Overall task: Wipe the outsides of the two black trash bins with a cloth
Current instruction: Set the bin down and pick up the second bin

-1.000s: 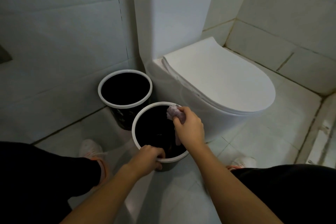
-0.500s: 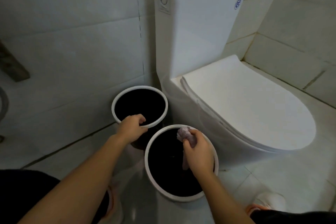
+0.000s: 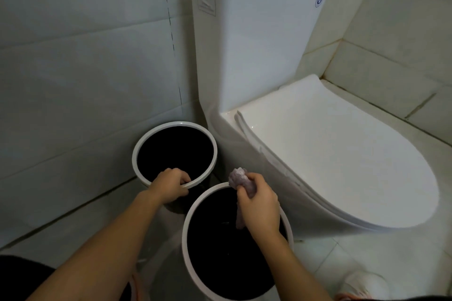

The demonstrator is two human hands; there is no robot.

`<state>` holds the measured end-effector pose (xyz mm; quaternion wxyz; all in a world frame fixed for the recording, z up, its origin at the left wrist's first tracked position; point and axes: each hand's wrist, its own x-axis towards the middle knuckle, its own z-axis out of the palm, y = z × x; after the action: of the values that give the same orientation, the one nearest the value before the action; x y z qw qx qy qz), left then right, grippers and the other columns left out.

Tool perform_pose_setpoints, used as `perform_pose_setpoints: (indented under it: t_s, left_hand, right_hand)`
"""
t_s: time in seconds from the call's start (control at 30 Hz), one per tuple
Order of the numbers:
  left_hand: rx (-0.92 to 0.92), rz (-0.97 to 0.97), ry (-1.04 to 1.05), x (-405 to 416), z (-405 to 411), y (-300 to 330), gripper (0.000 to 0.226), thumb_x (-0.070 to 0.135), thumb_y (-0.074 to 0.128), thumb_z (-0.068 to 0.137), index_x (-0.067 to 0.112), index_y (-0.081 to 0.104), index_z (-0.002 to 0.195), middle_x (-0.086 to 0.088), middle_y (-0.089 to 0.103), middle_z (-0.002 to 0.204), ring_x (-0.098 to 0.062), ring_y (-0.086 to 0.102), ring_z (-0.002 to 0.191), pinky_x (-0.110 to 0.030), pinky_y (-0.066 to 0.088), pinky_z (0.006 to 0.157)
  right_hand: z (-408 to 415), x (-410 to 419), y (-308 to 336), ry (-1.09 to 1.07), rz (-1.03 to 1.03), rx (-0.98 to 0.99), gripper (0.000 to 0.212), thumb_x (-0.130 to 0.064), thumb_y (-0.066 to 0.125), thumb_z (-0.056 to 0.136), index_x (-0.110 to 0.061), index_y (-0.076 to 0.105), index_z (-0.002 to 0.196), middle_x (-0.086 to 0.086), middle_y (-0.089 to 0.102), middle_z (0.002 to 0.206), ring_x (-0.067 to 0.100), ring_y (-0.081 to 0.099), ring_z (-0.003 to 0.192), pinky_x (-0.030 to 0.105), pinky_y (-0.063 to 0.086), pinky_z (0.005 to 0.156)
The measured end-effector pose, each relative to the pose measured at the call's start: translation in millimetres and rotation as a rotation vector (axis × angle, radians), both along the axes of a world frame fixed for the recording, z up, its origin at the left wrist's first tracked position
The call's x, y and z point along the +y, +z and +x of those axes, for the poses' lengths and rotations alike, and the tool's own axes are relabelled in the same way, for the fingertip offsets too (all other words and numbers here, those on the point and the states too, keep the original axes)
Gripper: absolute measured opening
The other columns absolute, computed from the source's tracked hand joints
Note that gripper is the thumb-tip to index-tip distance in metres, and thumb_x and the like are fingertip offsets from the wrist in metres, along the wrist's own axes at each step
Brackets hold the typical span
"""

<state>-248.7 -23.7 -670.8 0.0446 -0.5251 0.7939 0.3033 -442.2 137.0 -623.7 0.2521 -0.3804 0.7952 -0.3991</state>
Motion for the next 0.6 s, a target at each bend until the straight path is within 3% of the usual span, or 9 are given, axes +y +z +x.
perform_pose_setpoints:
  t_s: [0.23, 0.6]
  left_hand:
    - [-0.062, -0.211, -0.084, -12, 2, 17, 0.012, 0.009, 0.063, 0.082, 0.021, 0.062, 0.080, 0.000, 0.061, 0.074, -0.022, 0.061, 0.073, -0.033, 0.045, 0.062]
    - [0.014, -0.354, -0.045, -15, 22, 111, 0.014, 0.008, 0.067, 0.080, 0.022, 0.070, 0.083, 0.002, 0.063, 0.070, -0.017, 0.060, 0.068, -0.036, 0.049, 0.064]
  right_hand:
    - [-6, -9, 11, 0.008, 0.033, 0.017, 0.026, -0.030, 0.060, 0.089, -0.036, 0.061, 0.114, -0.011, 0.067, 0.102, 0.010, 0.062, 0.092, 0.035, 0.053, 0.081]
    - [-3, 6, 45, 0.044, -0.038, 0.066, 0.028, -0.028, 0.060, 0.090, -0.036, 0.061, 0.117, -0.009, 0.067, 0.108, 0.013, 0.061, 0.096, 0.031, 0.048, 0.082]
